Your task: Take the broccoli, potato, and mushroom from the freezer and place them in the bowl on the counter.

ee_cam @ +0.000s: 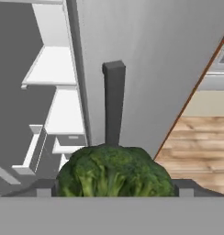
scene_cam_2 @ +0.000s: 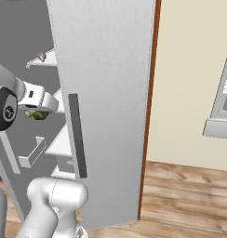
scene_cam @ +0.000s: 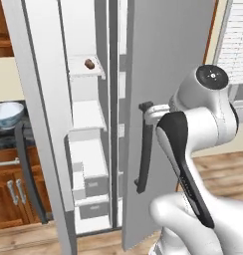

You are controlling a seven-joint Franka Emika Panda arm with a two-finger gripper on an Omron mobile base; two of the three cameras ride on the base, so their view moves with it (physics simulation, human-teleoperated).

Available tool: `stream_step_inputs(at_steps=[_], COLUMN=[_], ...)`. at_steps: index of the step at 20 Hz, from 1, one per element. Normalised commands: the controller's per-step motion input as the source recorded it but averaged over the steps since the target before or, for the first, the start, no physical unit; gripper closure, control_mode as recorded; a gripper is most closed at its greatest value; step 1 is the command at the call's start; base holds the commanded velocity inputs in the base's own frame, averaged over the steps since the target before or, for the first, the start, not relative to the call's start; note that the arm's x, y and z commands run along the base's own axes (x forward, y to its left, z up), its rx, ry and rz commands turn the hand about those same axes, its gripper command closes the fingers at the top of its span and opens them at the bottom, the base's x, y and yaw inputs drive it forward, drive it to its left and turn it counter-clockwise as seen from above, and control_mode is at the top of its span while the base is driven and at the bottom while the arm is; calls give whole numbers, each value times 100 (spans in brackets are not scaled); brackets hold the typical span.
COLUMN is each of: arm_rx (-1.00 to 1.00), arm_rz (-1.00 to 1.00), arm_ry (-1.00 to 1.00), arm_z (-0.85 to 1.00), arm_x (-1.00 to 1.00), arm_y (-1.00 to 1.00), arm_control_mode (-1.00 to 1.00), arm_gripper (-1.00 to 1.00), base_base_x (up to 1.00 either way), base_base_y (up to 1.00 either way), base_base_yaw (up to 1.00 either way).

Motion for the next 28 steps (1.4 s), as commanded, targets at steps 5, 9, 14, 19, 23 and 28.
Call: stream_step_inputs(at_steps=[5,9,14,19,23,28], arm_rx=[0,0,0,0,0,0], arm_rz=[0,0,0,0,0,0], arm_ry=[0,0,0,0,0,0], arm_z=[0,0,0,0,0,0], arm_x=[0,0,0,0,0,0], arm_y=[0,0,0,0,0,0], arm_control_mode=[100,100,100,100,100,100], arm_gripper=[100,100,100,100,100,100], base_base_x=[-100,-100,-100,-74,-56,-44], base_base_y=[21,91,100,100,100,100], base_base_yaw=[23,39,35,32,50,65])
